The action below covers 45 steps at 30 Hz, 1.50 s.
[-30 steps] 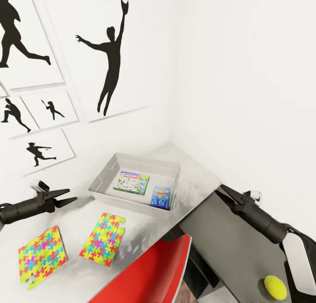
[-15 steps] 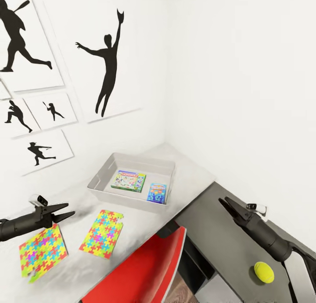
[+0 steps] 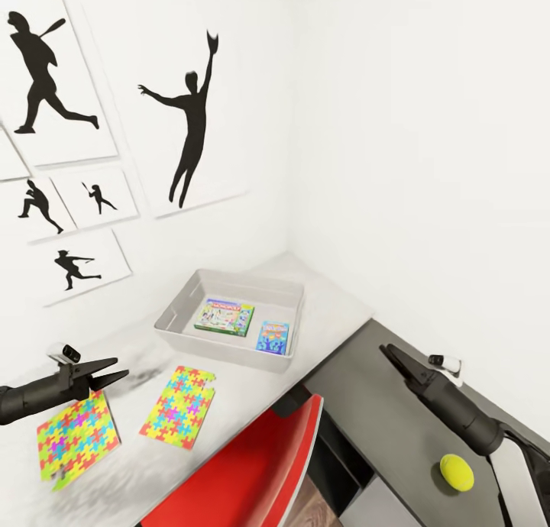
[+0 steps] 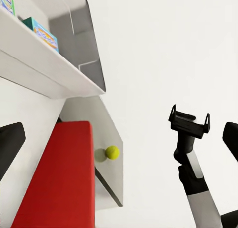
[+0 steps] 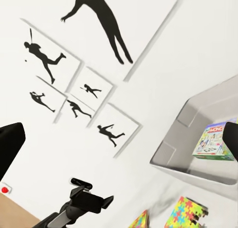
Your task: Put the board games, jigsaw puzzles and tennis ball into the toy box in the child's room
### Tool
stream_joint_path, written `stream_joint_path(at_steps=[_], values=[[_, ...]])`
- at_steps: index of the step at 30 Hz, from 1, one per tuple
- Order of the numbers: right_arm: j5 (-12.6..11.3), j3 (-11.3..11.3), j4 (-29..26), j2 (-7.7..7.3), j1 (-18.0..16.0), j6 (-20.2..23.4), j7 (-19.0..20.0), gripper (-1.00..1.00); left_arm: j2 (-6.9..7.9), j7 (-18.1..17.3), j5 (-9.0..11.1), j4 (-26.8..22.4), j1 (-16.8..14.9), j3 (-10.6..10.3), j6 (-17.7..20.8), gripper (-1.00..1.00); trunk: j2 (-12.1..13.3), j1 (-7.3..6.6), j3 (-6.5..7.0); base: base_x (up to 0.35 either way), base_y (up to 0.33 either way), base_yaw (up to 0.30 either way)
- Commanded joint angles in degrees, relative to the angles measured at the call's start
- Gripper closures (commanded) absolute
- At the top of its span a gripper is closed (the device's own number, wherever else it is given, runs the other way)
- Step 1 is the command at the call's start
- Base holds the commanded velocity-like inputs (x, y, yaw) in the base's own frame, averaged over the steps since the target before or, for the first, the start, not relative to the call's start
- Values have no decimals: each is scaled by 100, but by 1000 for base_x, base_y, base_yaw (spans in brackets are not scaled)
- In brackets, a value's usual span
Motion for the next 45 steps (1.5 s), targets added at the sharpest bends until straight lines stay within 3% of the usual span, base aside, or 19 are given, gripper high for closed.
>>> stream_joint_path(at_steps=[1, 13, 45], values=[[-20, -3, 1, -7, -5, -2, 4, -100, 3, -20, -1, -1, -4, -2, 59, -100, -11, 4, -2, -1, 0, 0], [-8, -14, -4, -65, 36, -222, 234, -100, 9, -20, -10, 1, -3, 73, 52, -100, -11, 4, 109, 0, 0, 0], [29, -2, -4, -3, 39, -247, 219, -100, 3, -20, -8, 1, 3, 81, 52, -100, -11, 4, 403, -49, 23, 0]])
